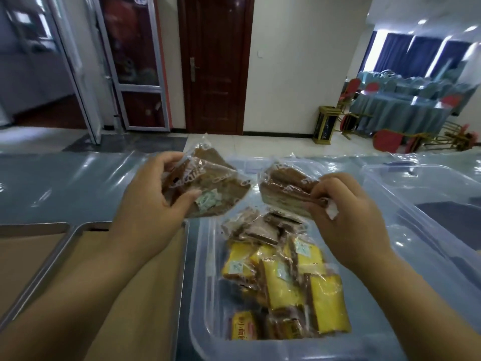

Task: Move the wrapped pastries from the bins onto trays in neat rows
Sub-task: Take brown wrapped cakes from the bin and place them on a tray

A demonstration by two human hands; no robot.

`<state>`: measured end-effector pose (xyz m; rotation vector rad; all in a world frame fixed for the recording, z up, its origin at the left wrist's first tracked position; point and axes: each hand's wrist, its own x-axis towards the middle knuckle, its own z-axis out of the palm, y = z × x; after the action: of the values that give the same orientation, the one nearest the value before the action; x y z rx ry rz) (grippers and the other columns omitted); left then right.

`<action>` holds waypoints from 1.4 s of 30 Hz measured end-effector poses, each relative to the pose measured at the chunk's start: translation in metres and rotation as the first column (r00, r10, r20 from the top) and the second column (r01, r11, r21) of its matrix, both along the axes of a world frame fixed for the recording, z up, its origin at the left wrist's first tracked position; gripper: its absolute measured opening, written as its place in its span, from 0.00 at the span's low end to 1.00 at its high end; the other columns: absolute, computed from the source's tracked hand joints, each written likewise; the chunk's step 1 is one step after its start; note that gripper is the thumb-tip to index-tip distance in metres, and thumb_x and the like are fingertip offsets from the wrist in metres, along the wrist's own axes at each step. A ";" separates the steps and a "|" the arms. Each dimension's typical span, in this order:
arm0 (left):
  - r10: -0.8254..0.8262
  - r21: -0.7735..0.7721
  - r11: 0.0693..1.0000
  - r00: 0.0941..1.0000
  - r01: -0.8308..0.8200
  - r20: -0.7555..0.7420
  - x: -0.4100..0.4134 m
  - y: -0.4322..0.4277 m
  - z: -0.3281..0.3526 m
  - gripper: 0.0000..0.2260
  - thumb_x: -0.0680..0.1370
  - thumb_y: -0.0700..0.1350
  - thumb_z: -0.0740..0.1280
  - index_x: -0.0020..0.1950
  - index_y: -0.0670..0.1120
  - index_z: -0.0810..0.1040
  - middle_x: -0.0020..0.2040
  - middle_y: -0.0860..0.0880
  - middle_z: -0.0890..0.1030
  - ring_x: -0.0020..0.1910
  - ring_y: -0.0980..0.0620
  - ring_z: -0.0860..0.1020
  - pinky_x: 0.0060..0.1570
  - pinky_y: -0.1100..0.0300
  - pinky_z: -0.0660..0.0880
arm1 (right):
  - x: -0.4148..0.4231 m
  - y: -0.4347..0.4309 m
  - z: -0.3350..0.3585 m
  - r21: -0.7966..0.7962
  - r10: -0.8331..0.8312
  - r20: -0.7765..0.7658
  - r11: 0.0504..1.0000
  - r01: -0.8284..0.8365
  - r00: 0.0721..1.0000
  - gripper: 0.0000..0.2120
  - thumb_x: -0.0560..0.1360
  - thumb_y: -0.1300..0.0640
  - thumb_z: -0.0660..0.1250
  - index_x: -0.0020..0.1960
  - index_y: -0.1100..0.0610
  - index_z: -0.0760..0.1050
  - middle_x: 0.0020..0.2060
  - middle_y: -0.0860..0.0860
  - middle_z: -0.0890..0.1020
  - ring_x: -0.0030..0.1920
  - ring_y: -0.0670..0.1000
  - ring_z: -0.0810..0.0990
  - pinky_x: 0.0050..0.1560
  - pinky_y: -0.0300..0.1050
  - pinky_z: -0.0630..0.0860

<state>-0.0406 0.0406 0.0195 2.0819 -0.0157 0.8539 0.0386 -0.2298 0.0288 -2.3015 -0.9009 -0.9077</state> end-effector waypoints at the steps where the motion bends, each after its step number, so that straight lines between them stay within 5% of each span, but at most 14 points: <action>1: 0.016 -0.013 1.000 0.999 -0.015 0.038 -0.007 0.008 0.002 0.19 0.71 0.53 0.70 0.59 0.61 0.68 0.54 0.60 0.75 0.54 0.55 0.77 0.49 0.48 0.79 | -0.007 0.010 0.004 0.004 0.002 0.041 1.000 -0.002 0.999 0.10 0.67 0.67 0.73 0.45 0.61 0.75 0.45 0.54 0.78 0.40 0.55 0.76 0.34 0.46 0.74; 7: 0.132 -0.197 0.974 0.988 -0.116 0.074 -0.060 0.085 -0.008 0.18 0.68 0.56 0.73 0.54 0.64 0.70 0.53 0.59 0.77 0.53 0.54 0.79 0.49 0.47 0.78 | -0.054 0.094 0.020 0.103 0.048 0.058 0.993 -0.053 0.997 0.08 0.69 0.59 0.71 0.46 0.59 0.76 0.45 0.53 0.78 0.40 0.51 0.75 0.36 0.41 0.73; 12: 0.220 -0.261 0.937 0.973 -0.232 -0.076 -0.103 0.163 -0.037 0.19 0.64 0.57 0.73 0.51 0.63 0.70 0.49 0.60 0.79 0.47 0.59 0.79 0.39 0.59 0.78 | -0.091 0.183 0.013 0.144 0.100 -0.127 0.986 -0.082 0.987 0.07 0.70 0.51 0.67 0.46 0.49 0.72 0.42 0.42 0.73 0.39 0.41 0.71 0.37 0.32 0.66; 14: 0.239 -0.266 0.926 0.961 -0.268 -0.139 -0.114 0.192 -0.054 0.19 0.64 0.53 0.76 0.50 0.61 0.71 0.48 0.57 0.80 0.46 0.56 0.80 0.39 0.56 0.79 | -0.102 0.218 0.002 0.126 0.100 -0.232 0.989 -0.073 0.968 0.07 0.70 0.48 0.66 0.45 0.45 0.69 0.41 0.38 0.71 0.41 0.39 0.72 0.37 0.33 0.68; 18: 0.259 -0.292 0.899 0.934 -0.326 -0.244 -0.123 0.235 -0.092 0.21 0.61 0.50 0.79 0.46 0.58 0.71 0.45 0.50 0.81 0.44 0.49 0.81 0.41 0.46 0.79 | -0.116 0.273 -0.030 0.046 0.077 -0.402 0.997 -0.064 0.912 0.08 0.70 0.49 0.69 0.43 0.44 0.69 0.40 0.40 0.73 0.38 0.38 0.72 0.34 0.33 0.66; 22: 0.277 -0.240 0.897 0.896 -0.371 -0.348 -0.121 0.254 -0.131 0.19 0.65 0.47 0.78 0.47 0.55 0.70 0.44 0.54 0.79 0.43 0.54 0.79 0.38 0.53 0.78 | -0.112 0.300 -0.066 -0.122 -0.048 -0.538 0.992 -0.021 0.842 0.11 0.72 0.50 0.66 0.39 0.44 0.63 0.36 0.41 0.70 0.34 0.39 0.69 0.30 0.36 0.61; 28: 0.298 -0.138 0.913 0.860 -0.384 -0.415 -0.094 0.255 -0.170 0.19 0.68 0.51 0.75 0.48 0.57 0.65 0.46 0.55 0.74 0.42 0.56 0.76 0.36 0.58 0.77 | -0.072 0.312 -0.117 -0.327 -0.291 -0.716 0.943 0.063 0.634 0.05 0.76 0.50 0.61 0.45 0.47 0.66 0.39 0.46 0.74 0.40 0.49 0.73 0.37 0.42 0.67; 32: 0.287 -0.035 0.943 0.860 -0.332 -0.423 -0.056 0.244 -0.182 0.18 0.70 0.53 0.72 0.49 0.55 0.64 0.46 0.52 0.72 0.42 0.53 0.75 0.38 0.50 0.78 | -0.042 0.315 -0.149 -0.215 -0.286 -0.766 0.958 0.190 0.576 0.06 0.77 0.50 0.61 0.49 0.52 0.68 0.42 0.50 0.77 0.42 0.51 0.77 0.35 0.43 0.70; 37: 0.280 0.146 0.959 0.882 -0.241 -0.379 -0.006 0.223 -0.193 0.16 0.71 0.58 0.68 0.48 0.56 0.62 0.42 0.57 0.67 0.36 0.59 0.69 0.29 0.67 0.64 | -0.009 0.319 -0.175 0.110 -0.087 -0.829 0.943 0.314 0.553 0.04 0.78 0.54 0.62 0.49 0.55 0.70 0.42 0.51 0.77 0.41 0.48 0.77 0.35 0.39 0.71; 42: 0.164 0.274 0.961 0.850 -0.025 -0.500 0.035 0.194 -0.233 0.16 0.76 0.59 0.61 0.56 0.51 0.64 0.60 0.47 0.66 0.50 0.54 0.69 0.43 0.70 0.67 | 0.014 0.313 -0.198 0.155 0.018 -0.905 0.945 0.290 0.425 0.04 0.78 0.60 0.62 0.52 0.57 0.71 0.47 0.54 0.77 0.46 0.51 0.78 0.45 0.43 0.75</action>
<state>-0.0053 0.2351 -0.2133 2.5218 0.2856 0.3270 0.0527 0.0831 -0.1691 -2.1242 -0.0602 0.2489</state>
